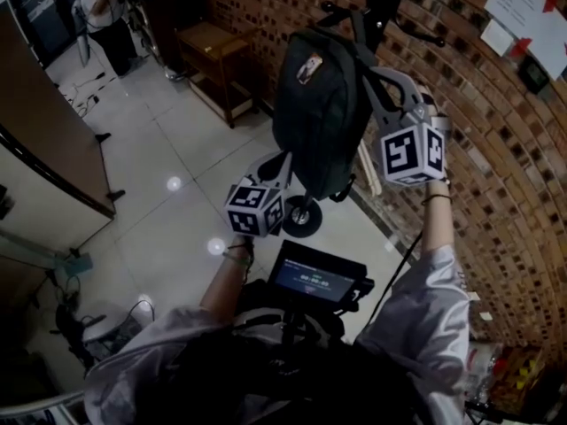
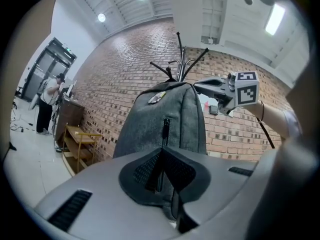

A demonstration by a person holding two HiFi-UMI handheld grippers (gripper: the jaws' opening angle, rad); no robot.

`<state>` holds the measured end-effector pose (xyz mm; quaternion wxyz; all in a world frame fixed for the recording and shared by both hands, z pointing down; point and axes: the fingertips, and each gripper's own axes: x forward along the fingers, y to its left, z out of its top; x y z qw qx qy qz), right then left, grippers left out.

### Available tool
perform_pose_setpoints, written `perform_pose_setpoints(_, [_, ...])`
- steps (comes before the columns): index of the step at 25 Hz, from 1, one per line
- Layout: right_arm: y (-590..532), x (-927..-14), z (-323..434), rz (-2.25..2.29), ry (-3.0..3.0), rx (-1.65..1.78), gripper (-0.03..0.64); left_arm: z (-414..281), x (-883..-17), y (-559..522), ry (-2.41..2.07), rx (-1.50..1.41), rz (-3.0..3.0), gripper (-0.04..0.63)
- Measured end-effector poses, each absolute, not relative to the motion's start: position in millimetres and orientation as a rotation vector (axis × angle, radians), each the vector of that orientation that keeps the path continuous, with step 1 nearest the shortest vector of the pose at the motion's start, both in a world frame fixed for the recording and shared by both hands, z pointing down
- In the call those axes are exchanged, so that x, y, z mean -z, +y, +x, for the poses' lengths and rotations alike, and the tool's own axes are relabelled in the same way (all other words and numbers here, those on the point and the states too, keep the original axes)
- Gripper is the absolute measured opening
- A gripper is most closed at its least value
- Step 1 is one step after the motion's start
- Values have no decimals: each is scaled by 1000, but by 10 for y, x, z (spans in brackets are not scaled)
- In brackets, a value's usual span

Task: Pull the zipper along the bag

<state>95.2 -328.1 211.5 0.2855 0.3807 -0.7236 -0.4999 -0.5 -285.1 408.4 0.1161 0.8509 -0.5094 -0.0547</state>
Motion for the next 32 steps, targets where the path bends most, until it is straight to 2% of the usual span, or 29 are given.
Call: perform_pose_setpoints(32, [-3263,-2225,1015,1031,-1856,1219,6,-44,-4053,-2942,-1398,182,2516,8])
